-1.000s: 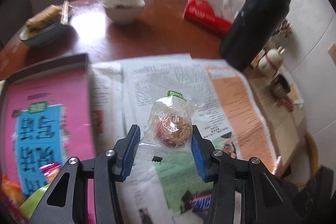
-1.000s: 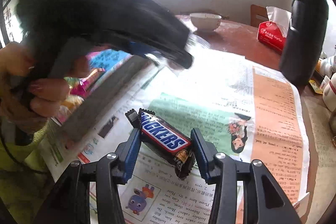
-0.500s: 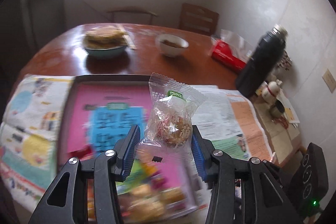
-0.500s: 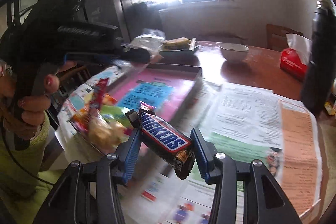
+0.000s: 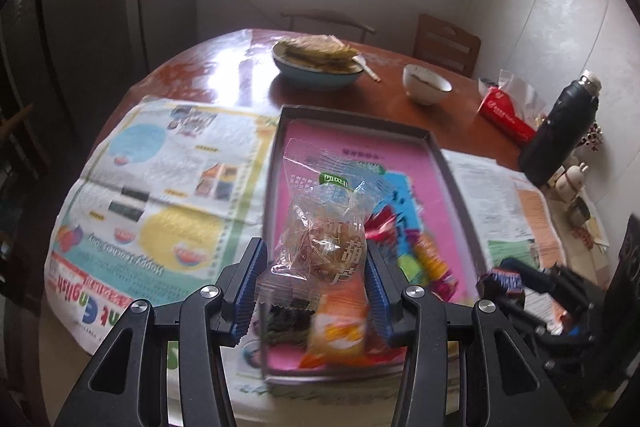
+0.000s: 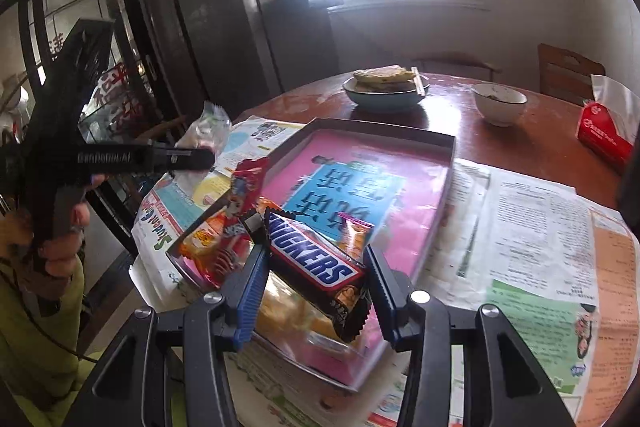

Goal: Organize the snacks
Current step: 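Carry the Snickers bar with the right tool while the left tool carries the pastry packet over the tray, then lower the Snickers bar into the tray with the right tool while the left tool lowers the pastry packet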

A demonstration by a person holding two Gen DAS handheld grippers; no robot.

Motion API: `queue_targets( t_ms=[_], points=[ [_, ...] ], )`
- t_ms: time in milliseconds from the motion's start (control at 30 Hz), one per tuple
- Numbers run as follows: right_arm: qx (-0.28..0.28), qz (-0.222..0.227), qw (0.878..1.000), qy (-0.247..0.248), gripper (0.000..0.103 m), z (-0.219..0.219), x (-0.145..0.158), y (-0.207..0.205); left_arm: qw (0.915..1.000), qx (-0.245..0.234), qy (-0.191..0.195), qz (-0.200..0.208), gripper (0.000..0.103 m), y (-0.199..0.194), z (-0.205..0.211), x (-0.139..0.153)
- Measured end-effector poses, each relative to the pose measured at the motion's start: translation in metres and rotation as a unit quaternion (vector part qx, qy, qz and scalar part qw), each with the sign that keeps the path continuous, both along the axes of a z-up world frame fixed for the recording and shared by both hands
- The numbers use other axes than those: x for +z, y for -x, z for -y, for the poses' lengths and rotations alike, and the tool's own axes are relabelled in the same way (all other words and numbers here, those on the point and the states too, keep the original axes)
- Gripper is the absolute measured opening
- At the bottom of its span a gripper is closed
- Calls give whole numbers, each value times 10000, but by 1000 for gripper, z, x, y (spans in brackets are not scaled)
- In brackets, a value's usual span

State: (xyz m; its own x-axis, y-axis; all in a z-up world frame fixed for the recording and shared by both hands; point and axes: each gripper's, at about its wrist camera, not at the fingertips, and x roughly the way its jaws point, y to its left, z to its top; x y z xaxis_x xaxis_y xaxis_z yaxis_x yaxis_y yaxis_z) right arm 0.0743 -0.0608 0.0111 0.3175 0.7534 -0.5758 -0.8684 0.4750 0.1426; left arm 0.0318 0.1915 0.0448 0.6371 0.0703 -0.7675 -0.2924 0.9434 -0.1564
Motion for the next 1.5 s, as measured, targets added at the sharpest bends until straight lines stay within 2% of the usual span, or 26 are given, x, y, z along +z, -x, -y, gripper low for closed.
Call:
queue_targets(
  t_ms=[233,600,1100,1500],
  points=[
    [53,31,9999,126,49,-23,3,1,9999,-96,29,-141,49,6,-7,-15],
    [-157,-89,9996,232,49,-34,-7,-9,9990,-246,107,-361,50,2,-8,-37],
    [-264,-115,9990,328,49,-38,-21,-13,9983,-402,51,-410,50,-3,0,-42],
    [-358,107,9984,431,50,-41,-24,-6,9979,-505,-16,-401,51,-3,8,-42]
  ],
)
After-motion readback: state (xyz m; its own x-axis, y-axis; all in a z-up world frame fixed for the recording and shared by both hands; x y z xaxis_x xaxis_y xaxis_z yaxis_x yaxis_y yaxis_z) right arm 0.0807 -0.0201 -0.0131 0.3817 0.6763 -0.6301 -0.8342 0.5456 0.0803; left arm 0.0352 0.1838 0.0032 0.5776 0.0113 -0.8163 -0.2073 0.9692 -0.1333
